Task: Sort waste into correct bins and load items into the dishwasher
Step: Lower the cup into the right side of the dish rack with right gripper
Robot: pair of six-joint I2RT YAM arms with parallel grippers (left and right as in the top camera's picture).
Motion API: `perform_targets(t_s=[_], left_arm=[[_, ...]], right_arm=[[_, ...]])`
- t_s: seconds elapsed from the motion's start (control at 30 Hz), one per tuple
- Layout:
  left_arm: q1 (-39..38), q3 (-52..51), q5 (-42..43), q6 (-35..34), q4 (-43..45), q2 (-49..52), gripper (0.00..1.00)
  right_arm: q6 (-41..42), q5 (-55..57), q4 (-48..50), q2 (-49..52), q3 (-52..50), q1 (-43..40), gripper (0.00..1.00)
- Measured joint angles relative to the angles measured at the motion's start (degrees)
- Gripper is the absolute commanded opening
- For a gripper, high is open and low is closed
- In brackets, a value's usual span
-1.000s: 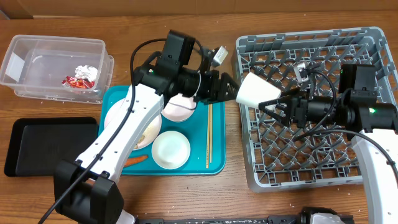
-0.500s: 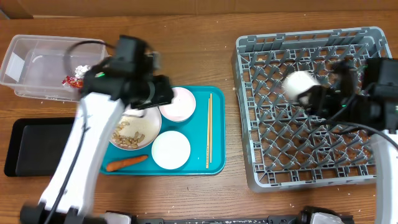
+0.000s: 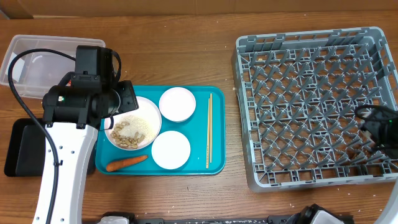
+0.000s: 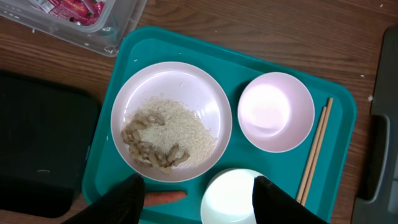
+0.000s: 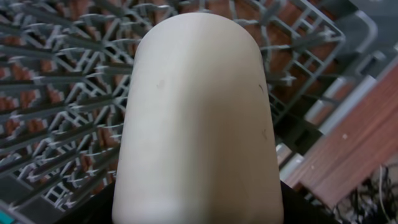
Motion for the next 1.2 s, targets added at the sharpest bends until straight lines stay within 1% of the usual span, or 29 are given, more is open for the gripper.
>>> perform_targets(t_s=[0.13,0.47,0.5,0.53,0.67,0.73,0.77,0.83,1.0,1.03,1.2], left_arm=[[0.0,0.0,-0.4,0.0,0.0,0.0,0.58],[0.0,0.0,-0.4,0.0,0.0,0.0,0.58],[0.0,0.0,-0.4,0.0,0.0,0.0,0.58],[0.0,0.0,-0.4,0.0,0.0,0.0,0.58],[0.0,0.0,-0.4,0.0,-0.1,0.0,0.58],[0.0,0.0,-0.4,0.0,-0.2,0.0,0.58],[0.0,0.0,-0.4,0.0,-0.3,0.0,0.59],[0.0,0.0,-0.4,0.0,-0.5,0.0,0.58],[0.0,0.0,-0.4,0.0,-1.0,0.0,0.6],[0.0,0.0,-0.4,0.0,-1.0,0.0,0.66],[0.0,0.0,-0.5,0.2,-1.6,0.0,0.72]], right_arm=[[0.6,0.9,-0.1,1.2,-0.9,-2.1,0.52],[0.9,-0.1,0.3,4.6,-4.8,-2.5,0.52],[0.9,-0.2,0.4,4.9,-4.9,-2.5,0.6],[0.9,-0.6,0.5,5.3,-4.9,-2.5,0.65],[1.0,-1.3,0.9,7.3,-5.0,-2.5,0.7],[1.2,-1.6,1.8,8.1,-5.1,-2.5,0.8],[1.3,-1.6,2.3,8.5,-5.1,-2.5,0.87],[1.3,-2.0,3.5,9.4,-5.1,-2.4,0.94],[1.1,-3.8,4.0,10.1,-5.1,-2.5,0.95],[1.1,-4.1,3.7,10.1,-5.1,-2.4,0.95],[-0.7,-8.7,1.8,10.0,-2.5,-1.6,0.94]])
